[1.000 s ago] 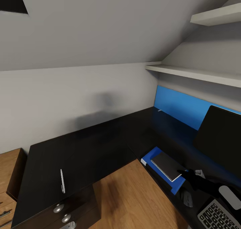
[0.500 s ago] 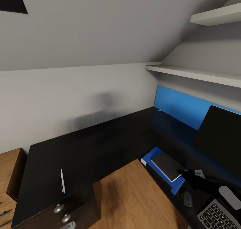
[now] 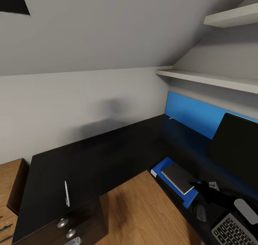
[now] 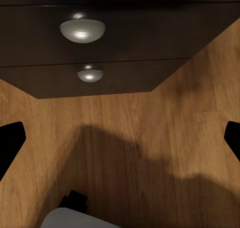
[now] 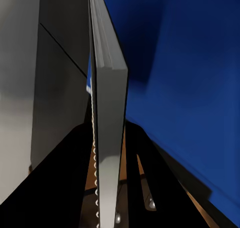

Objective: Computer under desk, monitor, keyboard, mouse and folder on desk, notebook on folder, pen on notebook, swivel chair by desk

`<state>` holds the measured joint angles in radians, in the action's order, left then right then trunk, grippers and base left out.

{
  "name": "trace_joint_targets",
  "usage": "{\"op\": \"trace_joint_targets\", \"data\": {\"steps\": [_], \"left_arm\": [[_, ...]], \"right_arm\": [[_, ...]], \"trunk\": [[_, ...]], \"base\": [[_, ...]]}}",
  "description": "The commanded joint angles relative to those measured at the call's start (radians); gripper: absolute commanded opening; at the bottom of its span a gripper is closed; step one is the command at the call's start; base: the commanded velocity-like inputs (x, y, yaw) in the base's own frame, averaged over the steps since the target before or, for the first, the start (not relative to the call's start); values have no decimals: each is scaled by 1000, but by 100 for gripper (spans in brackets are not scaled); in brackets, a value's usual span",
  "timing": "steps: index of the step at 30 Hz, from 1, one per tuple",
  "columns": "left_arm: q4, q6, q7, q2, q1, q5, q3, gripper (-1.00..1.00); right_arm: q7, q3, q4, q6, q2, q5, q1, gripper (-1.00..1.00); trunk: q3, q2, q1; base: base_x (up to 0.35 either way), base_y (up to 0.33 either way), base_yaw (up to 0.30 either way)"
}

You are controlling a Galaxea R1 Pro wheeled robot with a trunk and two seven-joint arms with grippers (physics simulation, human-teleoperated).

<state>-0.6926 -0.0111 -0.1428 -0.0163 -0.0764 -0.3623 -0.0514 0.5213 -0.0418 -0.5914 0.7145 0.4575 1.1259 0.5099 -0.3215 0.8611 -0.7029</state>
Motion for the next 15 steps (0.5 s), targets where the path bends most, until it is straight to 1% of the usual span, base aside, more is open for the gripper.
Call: {"op": "trace_joint_targets", "data": {"steps": [1,15], "left_arm": [[-1,-1,-1,-1,0,-10,-1,100],[-1,-1,-1,-1,0,-10,-1,100]], "right_arm": [[3,-4,0,2,1,6,1,-100],[3,-4,-1,2,1,6,1,-100]], "trunk": [[-1,1,0],[-1,1,0]], "base": [[0,0,0],[0,0,0]]}}
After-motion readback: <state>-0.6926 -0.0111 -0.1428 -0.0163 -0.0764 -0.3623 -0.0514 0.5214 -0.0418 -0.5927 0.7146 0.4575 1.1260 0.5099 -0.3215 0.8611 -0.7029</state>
